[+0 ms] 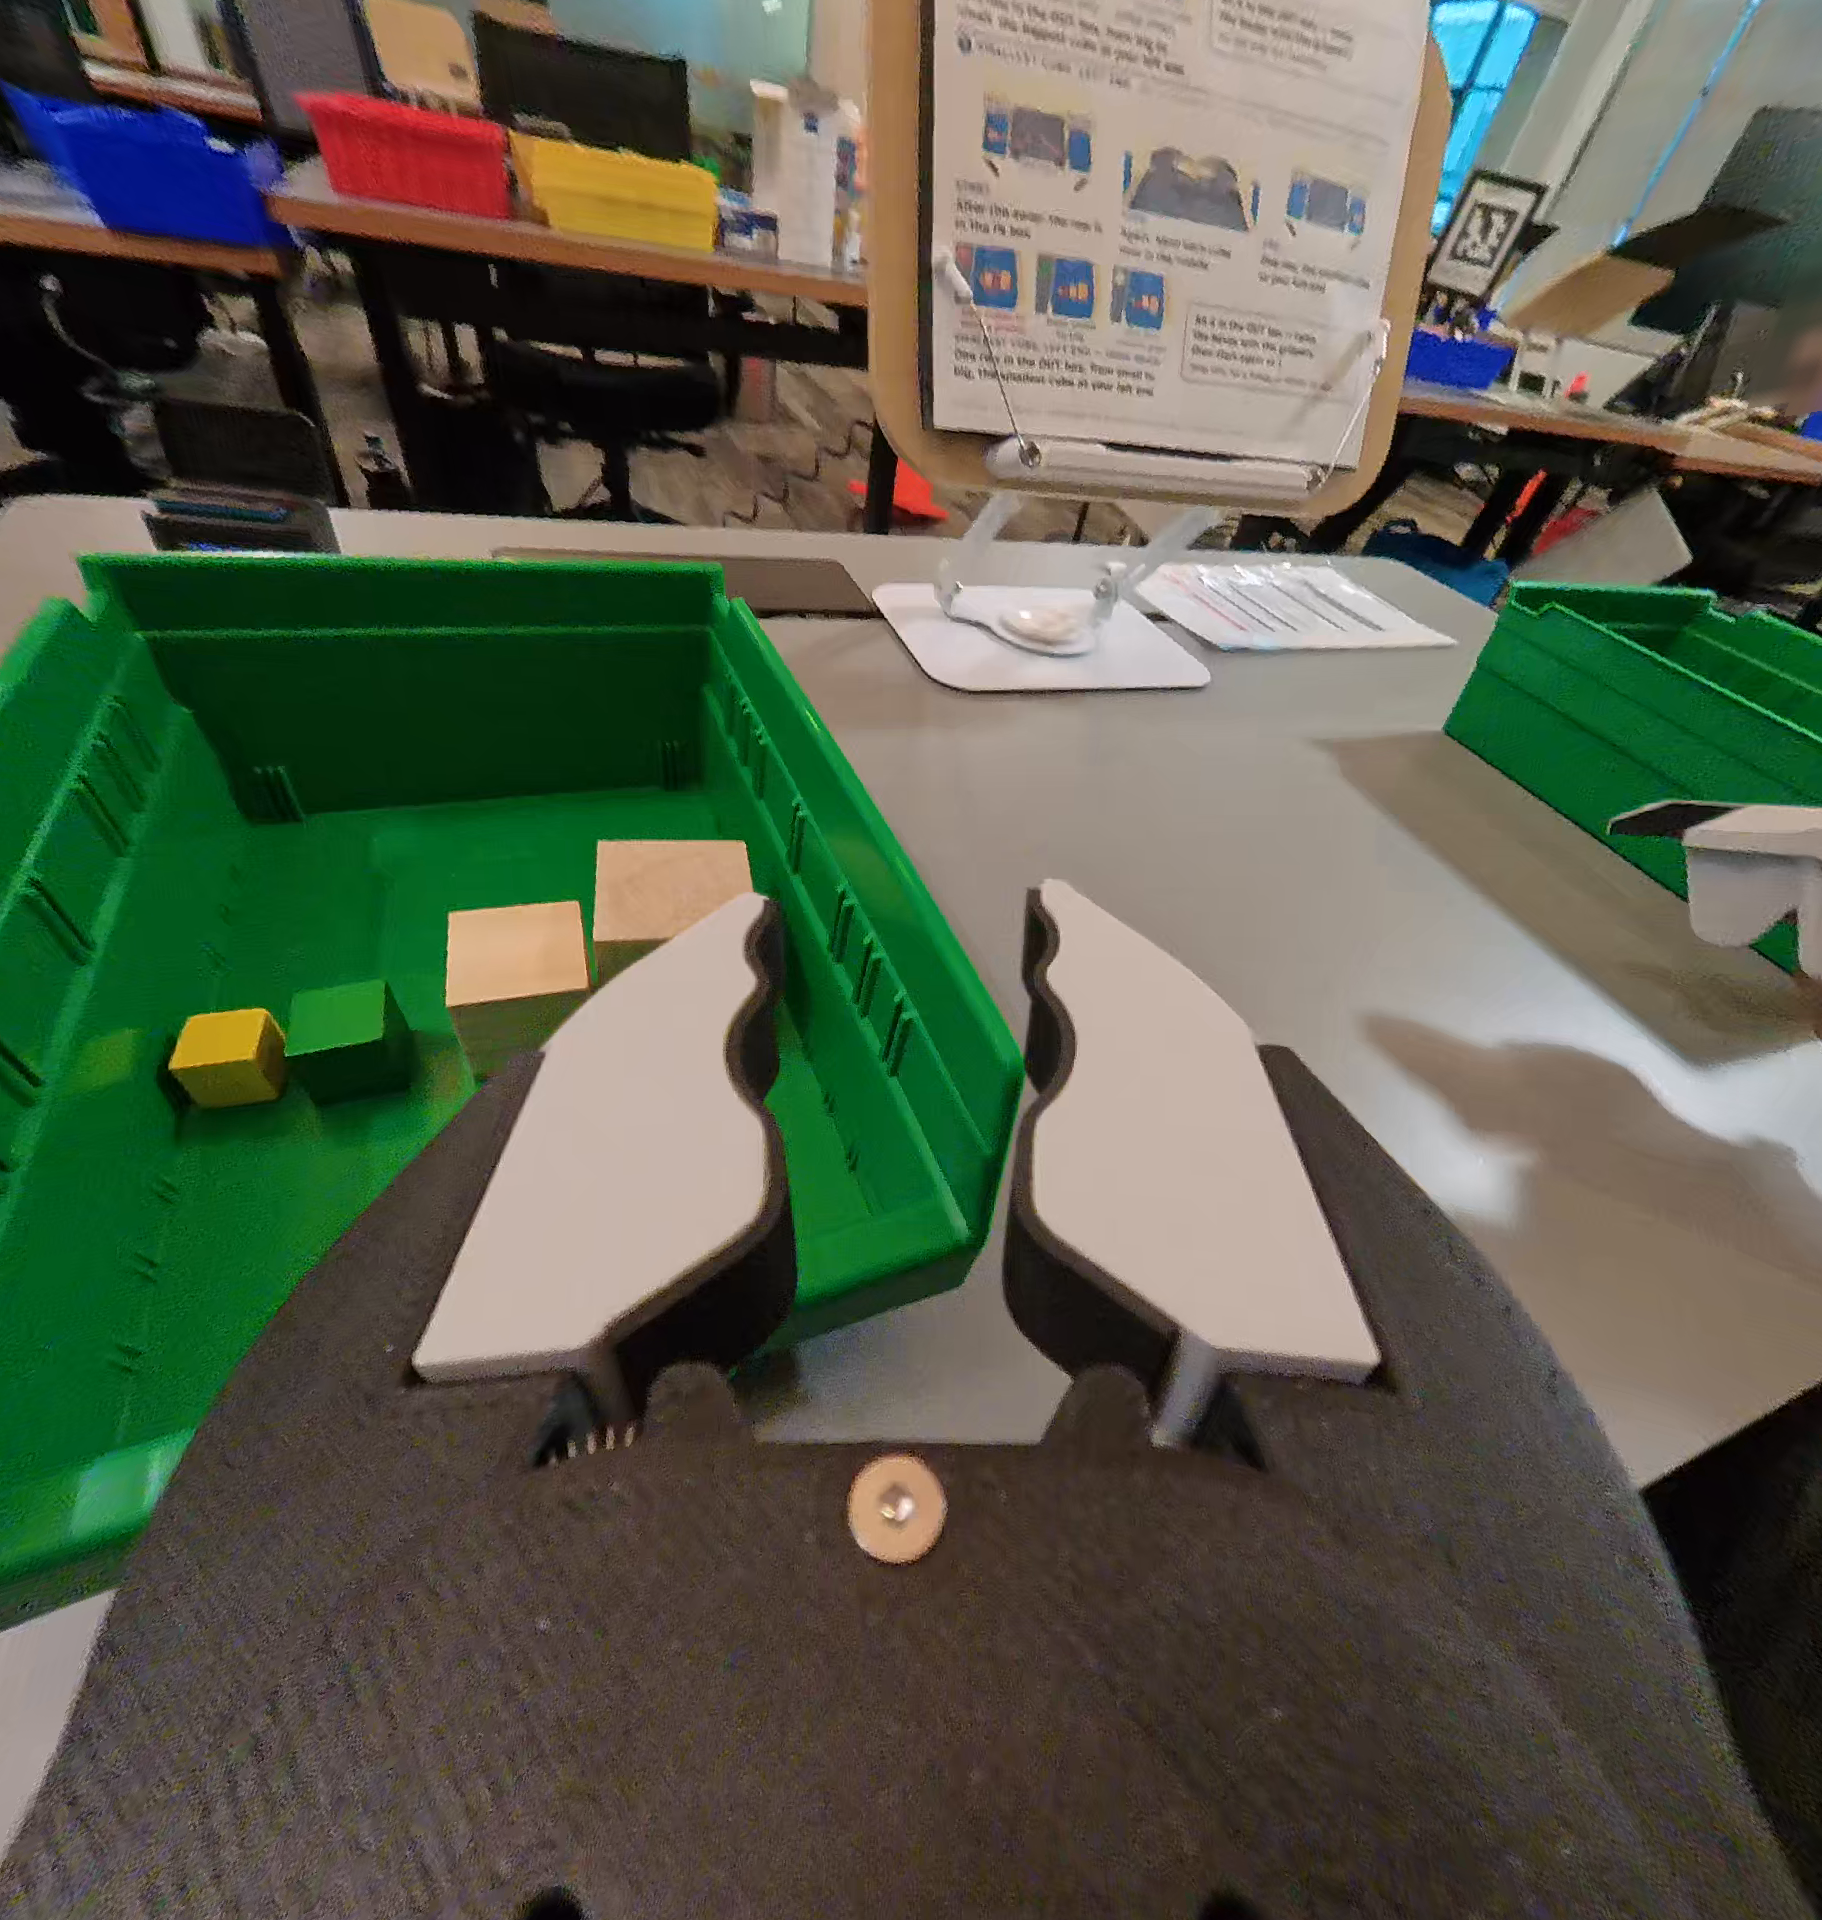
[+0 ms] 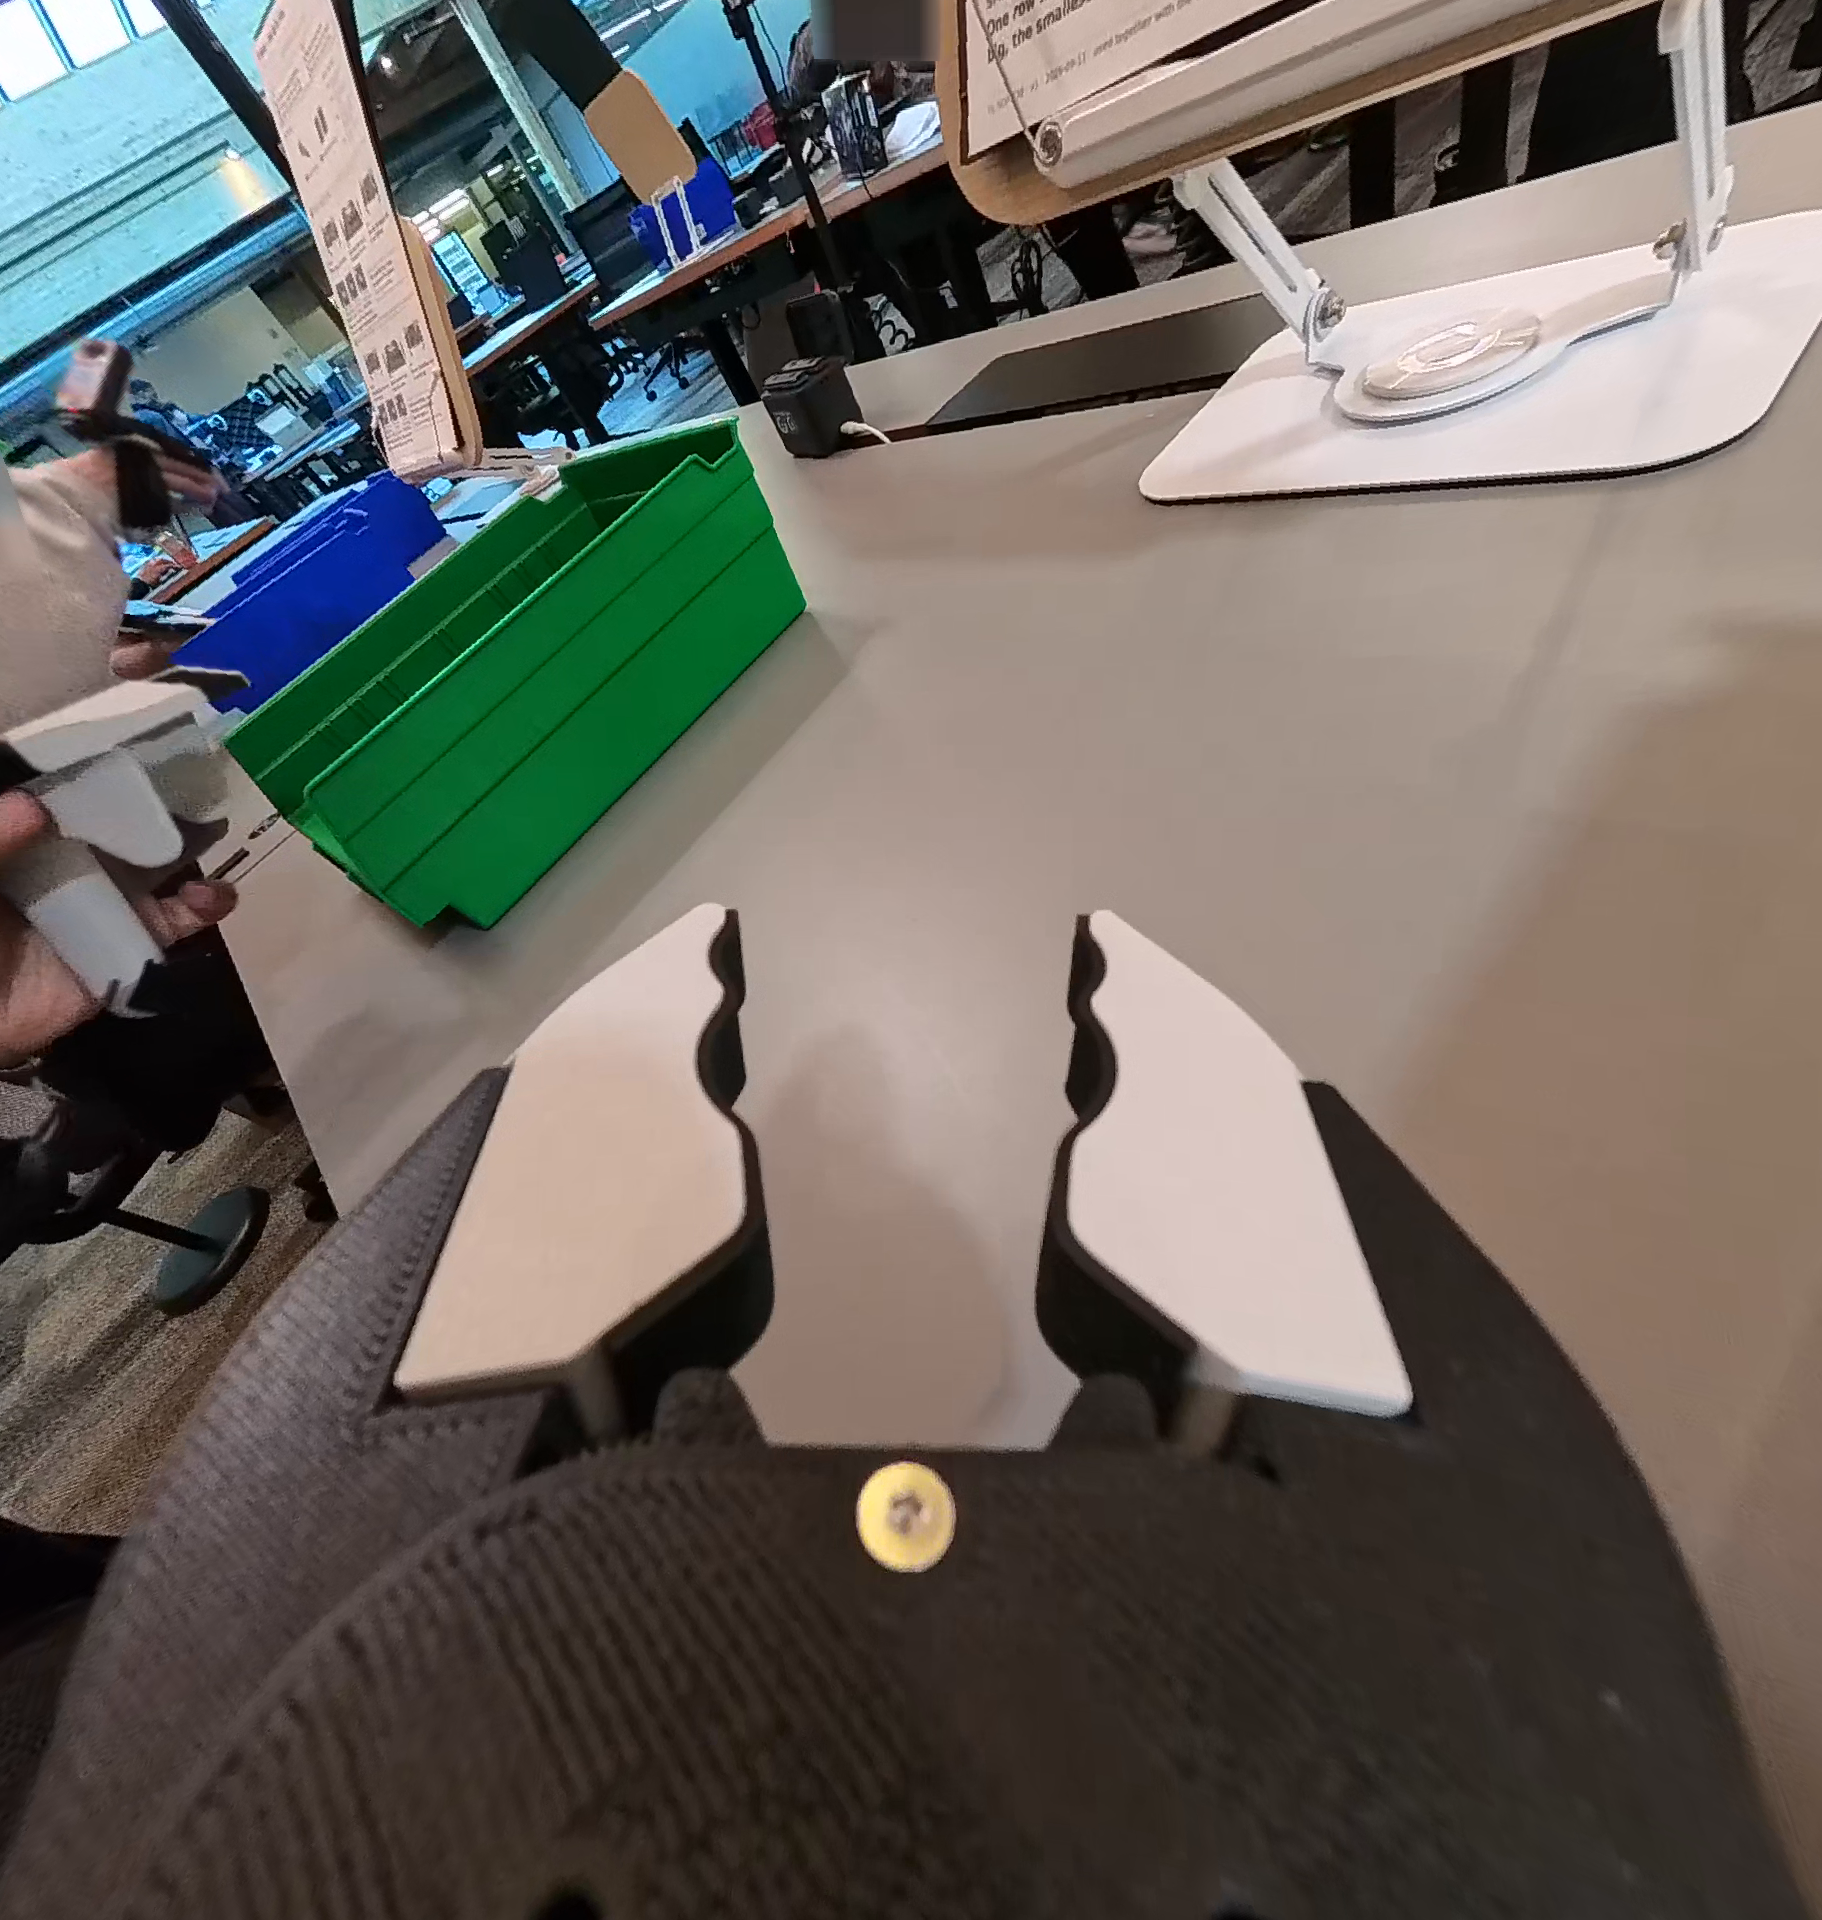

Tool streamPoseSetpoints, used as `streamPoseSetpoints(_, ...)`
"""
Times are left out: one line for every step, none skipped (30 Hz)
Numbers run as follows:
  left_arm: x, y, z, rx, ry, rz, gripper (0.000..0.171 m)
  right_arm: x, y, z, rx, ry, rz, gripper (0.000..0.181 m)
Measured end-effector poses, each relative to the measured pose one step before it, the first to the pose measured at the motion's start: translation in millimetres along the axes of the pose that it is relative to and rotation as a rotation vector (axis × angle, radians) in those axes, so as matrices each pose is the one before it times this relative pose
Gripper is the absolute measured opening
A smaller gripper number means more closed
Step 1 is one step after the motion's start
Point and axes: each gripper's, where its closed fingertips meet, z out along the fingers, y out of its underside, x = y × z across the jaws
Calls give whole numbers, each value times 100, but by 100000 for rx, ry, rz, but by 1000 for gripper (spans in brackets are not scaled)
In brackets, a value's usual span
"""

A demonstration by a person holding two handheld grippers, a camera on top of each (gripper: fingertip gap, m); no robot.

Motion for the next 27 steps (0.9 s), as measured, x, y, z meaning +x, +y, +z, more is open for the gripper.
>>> streamPoseSetpoints(-46,151,-29,-914,602,-190,47,2,27,45,-141,-76,117,61)
streamPoseSetpoints(8,67,-37,-200,1055,-360,45,-4,7,46,-84,-124,181,61)
streamPoseSetpoints(-1,-14,-16,170,1008,-1322,43,-15,27,37,-117,-170,187,61)
streamPoseSetpoints(-101,-108,-49,575,262,-1963,44,-14,33,21,-185,-108,102,61)
streamPoseSetpoints(-52,-189,-83,984,435,-1828,44,1,18,-7,-109,42,-63,61)
streamPoseSetpoints(-107,-211,-109,1016,-211,-1369,46,6,4,-20,7,126,-161,61)
streamPoseSetpoints(-111,-201,-139,789,-278,-653,46,-1,-27,-37,123,87,-110,61)
streamPoseSetpoints(-105,-147,-153,316,-323,-353,47,-4,-18,-30,153,27,68,61)
streamPoseSetpoints(-93,-43,-155,-732,-41,97,47,14,-9,-21,106,-19,230,61)
streamPoseSetpoints(215,31,-177,-1450,2290,937,44,3,16,-1,34,-66,279,61)
streamPoseSetpoints(448,166,-216,-2564,3995,1830,41,-26,26,13,-50,-145,405,61)
streamPoseSetpoints(149,174,-194,-2995,1750,1135,39,-72,60,31,-66,-369,866,61)
streamPoseSetpoints(-19,47,-234,-2434,557,1480,36,-169,77,41,78,-956,1411,61)
streamPoseSetpoints(-148,-105,-283,-1290,-459,2547,35,-274,132,69,112,-1473,1967,61)
streamPoseSetpoints(-242,-182,-271,-938,-1108,3544,35,-338,161,80,-41,-1874,2302,61)
streamPoseSetpoints(-193,-174,-209,-1172,-453,4273,37,-362,147,108,-26,-1929,2116,61)
streamPoseSetpoints(-157,-37,-106,-2490,152,4523,43,-306,136,104,-131,-1576,1519,61)
streamPoseSetpoints(-32,81,22,-3283,1613,4598,53,-210,131,101,-365,-943,767,61)
streamPoseSetpoints(214,43,168,-2690,3405,4660,62,-136,151,59,-722,-521,420,60)
streamPoseSetpoints(296,28,323,-2658,4048,5252,67,-188,127,34,-791,-816,623,58)
streamPoseSetpoints(-28,67,495,-3394,2290,5661,70,-210,14,2,-14,-1005,1067,57)
streamPoseSetpoints(-386,158,659,-4794,680,5692,73,-215,-103,-10,872,-1083,1435,56)
streamPoseSetpoints(-491,324,790,-6495,1000,5572,74,-192,-163,-14,1219,-1099,1721,55)
streamPoseSetpoints(-601,421,885,-7659,1248,5189,76,-140,-143,5,1179,-1026,1880,54)
streamPoseSetpoints(-707,460,910,-8158,1306,4928,79,-91,-109,47,927,-955,1918,54)
streamPoseSetpoints(-843,347,843,-7502,1041,4724,79,-36,-36,61,515,-894,1839,54)
streamPoseSetpoints(-920,139,745,-5802,788,4486,81,-15,50,77,68,-846,1617,53)
